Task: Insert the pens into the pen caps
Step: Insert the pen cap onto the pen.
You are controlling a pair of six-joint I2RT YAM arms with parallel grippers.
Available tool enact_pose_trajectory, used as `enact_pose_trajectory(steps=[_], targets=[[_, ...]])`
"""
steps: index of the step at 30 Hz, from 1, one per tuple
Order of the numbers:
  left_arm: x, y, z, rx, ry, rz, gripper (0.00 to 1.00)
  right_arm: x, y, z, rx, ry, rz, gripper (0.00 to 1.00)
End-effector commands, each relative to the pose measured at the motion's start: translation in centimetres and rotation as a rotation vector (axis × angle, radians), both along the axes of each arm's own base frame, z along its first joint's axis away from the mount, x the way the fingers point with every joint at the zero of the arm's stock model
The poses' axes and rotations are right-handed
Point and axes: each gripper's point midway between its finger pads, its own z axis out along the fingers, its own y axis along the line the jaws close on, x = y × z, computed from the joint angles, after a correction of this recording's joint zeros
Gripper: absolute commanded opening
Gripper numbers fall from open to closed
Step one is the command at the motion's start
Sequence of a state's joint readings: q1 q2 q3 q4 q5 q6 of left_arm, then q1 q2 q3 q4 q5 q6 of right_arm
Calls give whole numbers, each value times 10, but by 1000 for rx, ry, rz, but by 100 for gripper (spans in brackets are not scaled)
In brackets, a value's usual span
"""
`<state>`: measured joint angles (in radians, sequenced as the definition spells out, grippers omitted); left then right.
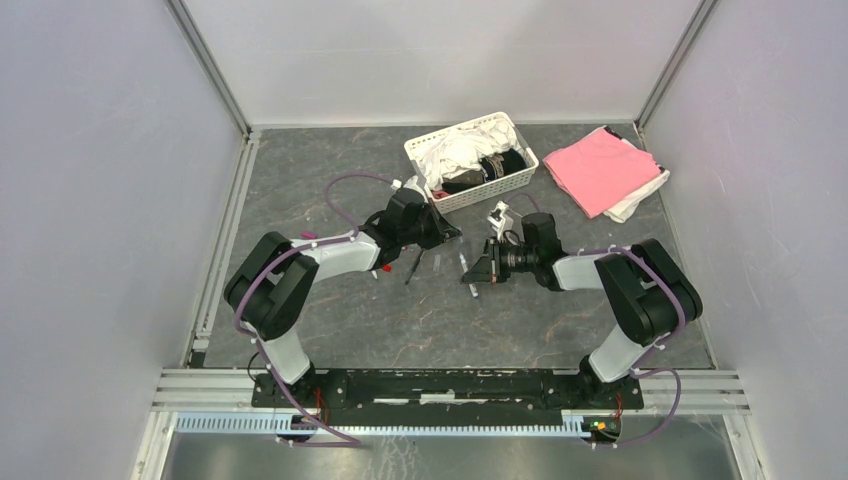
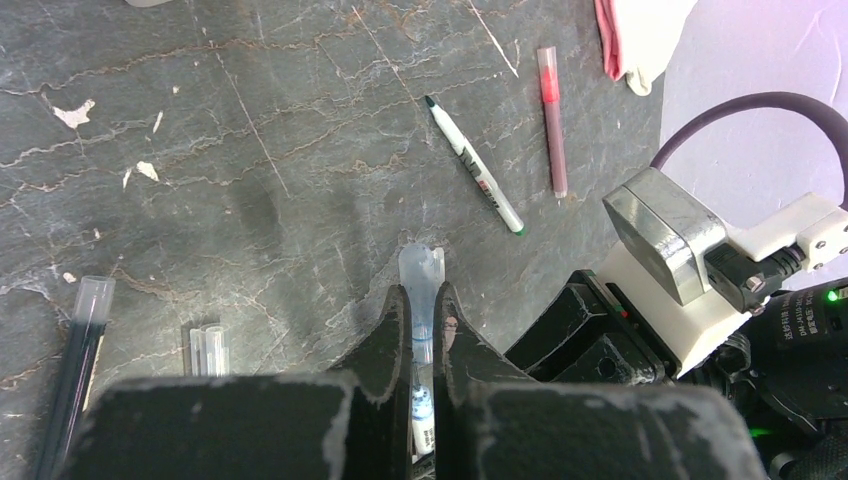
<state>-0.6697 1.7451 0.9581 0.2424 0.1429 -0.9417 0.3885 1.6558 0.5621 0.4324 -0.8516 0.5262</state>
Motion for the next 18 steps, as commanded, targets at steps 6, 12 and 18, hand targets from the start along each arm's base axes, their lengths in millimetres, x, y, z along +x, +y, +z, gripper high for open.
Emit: enact_pose_trajectory(steps=[6, 12, 18], targets=[[-1, -4, 16, -55, -26, -6, 2, 13, 6, 14, 20, -53, -6, 0], [-2, -4, 17, -56, -27, -9, 2, 16, 5, 15, 15, -58, -22, 0], [-3, -7, 19, -67, -32, -23, 2, 21, 6, 12, 3, -39, -41, 0]])
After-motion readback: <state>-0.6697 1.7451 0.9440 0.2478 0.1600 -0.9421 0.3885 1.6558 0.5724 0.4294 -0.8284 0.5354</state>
